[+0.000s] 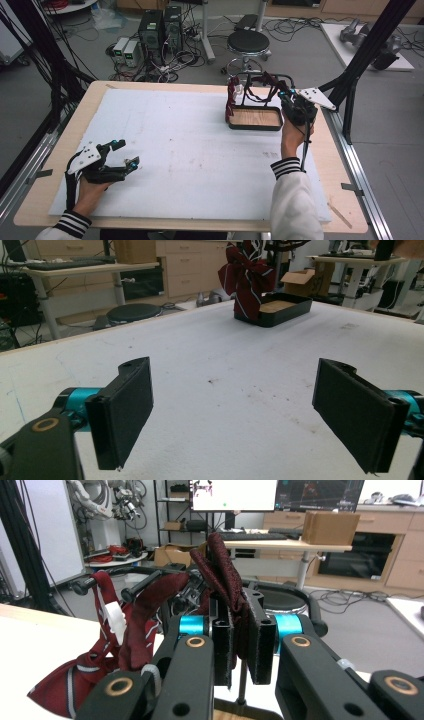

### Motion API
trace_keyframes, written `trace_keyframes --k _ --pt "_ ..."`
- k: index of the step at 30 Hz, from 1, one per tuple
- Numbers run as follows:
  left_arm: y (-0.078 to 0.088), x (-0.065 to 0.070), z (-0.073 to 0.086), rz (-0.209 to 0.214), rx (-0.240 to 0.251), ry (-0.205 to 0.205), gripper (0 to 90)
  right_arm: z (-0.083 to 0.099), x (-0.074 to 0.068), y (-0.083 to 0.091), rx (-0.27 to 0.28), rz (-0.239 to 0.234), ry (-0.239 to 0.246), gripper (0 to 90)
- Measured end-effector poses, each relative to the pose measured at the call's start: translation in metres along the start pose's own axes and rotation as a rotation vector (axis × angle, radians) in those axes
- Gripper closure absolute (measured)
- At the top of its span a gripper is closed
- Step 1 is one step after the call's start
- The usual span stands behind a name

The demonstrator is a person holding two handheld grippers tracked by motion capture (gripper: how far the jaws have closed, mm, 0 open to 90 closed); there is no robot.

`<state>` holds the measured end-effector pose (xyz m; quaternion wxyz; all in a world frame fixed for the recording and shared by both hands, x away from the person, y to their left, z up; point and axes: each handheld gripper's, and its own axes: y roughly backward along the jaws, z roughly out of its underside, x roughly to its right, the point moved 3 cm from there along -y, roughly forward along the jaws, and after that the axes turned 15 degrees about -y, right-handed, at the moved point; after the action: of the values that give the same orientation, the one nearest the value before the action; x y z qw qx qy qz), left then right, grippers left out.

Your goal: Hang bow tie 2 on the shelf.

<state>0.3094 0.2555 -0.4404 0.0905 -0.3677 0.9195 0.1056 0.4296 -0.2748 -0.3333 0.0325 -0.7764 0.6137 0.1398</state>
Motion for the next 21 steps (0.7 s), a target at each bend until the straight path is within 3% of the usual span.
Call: trace_keyframes --k 3,15,21 --pt "0.001 0.0 0.0 0.0 0.001 0.0 16.9 0.002 -0.001 -0.001 -0.01 0.001 0.006 83.6" --pt "0.002 0.0 0.0 0.002 -0.002 -0.001 16.9 0.01 -0.01 -0.004 -0.073 0.034 0.115 83.7" --pt "0.002 0.0 0.001 0.006 -0.001 -0.006 16.9 0.017 -0.008 -0.004 -0.095 0.042 0.102 83.7"
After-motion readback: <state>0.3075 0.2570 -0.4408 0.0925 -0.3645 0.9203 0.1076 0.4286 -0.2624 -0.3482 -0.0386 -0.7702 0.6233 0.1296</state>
